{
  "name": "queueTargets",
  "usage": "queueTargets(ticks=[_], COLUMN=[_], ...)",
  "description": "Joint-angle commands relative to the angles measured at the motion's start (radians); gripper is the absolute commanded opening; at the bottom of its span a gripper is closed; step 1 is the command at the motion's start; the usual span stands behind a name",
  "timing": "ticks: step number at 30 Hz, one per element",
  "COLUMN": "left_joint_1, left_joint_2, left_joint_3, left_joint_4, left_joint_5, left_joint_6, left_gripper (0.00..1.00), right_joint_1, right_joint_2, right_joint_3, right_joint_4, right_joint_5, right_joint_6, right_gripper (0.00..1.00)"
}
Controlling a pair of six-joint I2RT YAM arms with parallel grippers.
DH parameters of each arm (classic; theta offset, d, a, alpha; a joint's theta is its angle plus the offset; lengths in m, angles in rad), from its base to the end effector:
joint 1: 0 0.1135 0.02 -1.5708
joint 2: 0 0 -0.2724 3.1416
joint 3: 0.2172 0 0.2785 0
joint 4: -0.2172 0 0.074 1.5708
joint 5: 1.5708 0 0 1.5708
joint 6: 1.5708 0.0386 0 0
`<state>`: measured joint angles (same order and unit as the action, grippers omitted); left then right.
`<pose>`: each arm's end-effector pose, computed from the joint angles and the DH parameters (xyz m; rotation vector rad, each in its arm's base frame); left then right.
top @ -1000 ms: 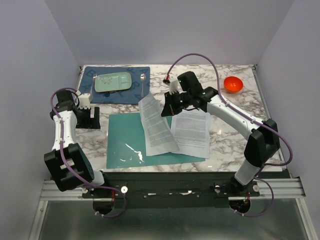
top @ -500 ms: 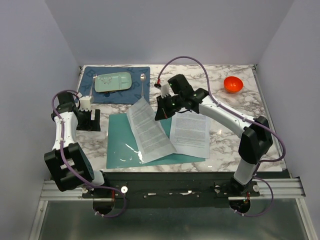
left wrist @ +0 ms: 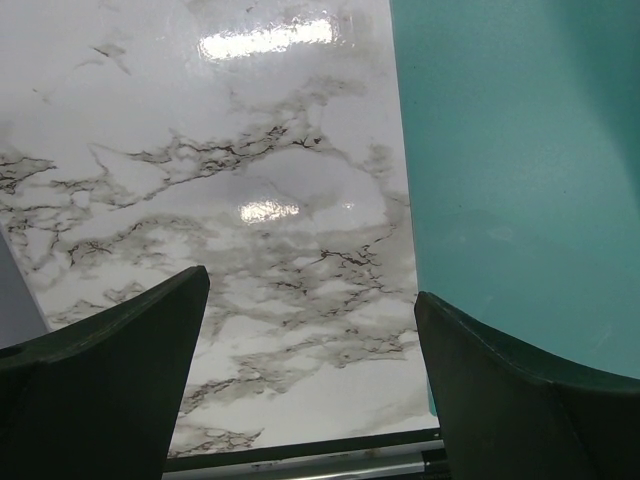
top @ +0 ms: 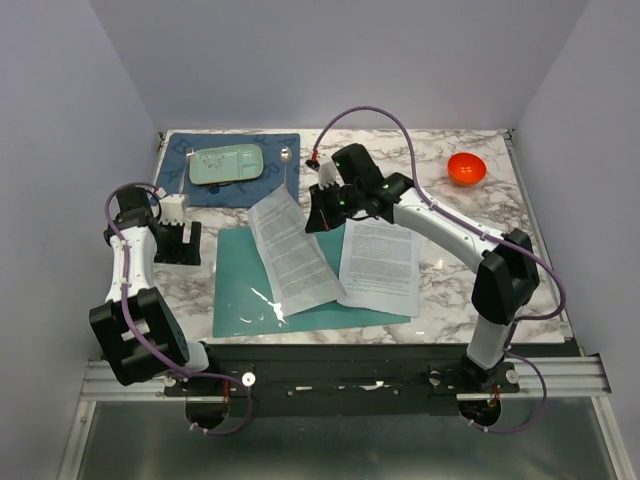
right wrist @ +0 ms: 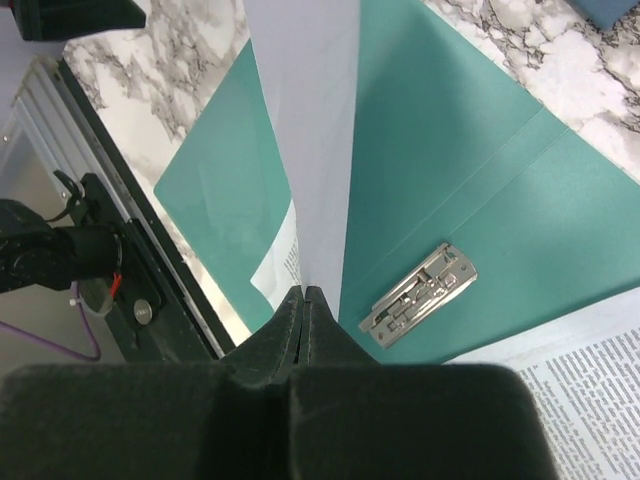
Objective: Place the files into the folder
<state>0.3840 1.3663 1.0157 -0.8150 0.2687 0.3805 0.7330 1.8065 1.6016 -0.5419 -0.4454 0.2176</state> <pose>0.2677 0.0971 0.2410 0.0694 2.6652 -0.1300 0.3173 0.3081 0.3079 -0.8509 2.2860 0.9742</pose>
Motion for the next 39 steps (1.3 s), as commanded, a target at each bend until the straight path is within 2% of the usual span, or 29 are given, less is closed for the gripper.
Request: queueTargets(ticks=[1, 9, 15, 25, 34, 39], left_joint_1=[-0.007, -0.007, -0.010, -0.057, -0.086, -0.096], left_joint_2=[-0.033, -0.050, -0.061, -0.081, -0.061, -0.053], left_joint_3=[-0.037, -0.120, -0.210, -0.261, -0.279, -0.272], left_joint_4=[0.008, 0.007, 0.023, 0.040, 0.075, 0.082], left_joint_5=[-0.026, -0.062, -0.100, -0.086, -0.111, -0.109], left_joint_6=[0.075, 0.216, 0.305, 0.296, 0.270, 0.251], left_gripper=[0.99, 0.99, 0.99, 0.99, 0.99, 0.99], right_joint_1=[0.009, 0.016, 0.020, 0.057, 0.080, 0.083], right_joint_2=[0.031, 0.024, 0.002, 0.024, 0.076, 0.140], right_joint_3=[-0.052, -0.149, -0.253, -0.336, -0.347, -0.299], right_joint_4=[0.104, 0.266, 0.421, 0.568, 0.640, 0.648], right_joint_5=[0.002, 0.138, 0.186, 0.246, 0.244, 0.203], right_joint_6=[0.078, 0.227, 0.350, 0.494, 0.562, 0.575], right_gripper=[0.01, 0.01, 0.01, 0.01, 0.01, 0.00])
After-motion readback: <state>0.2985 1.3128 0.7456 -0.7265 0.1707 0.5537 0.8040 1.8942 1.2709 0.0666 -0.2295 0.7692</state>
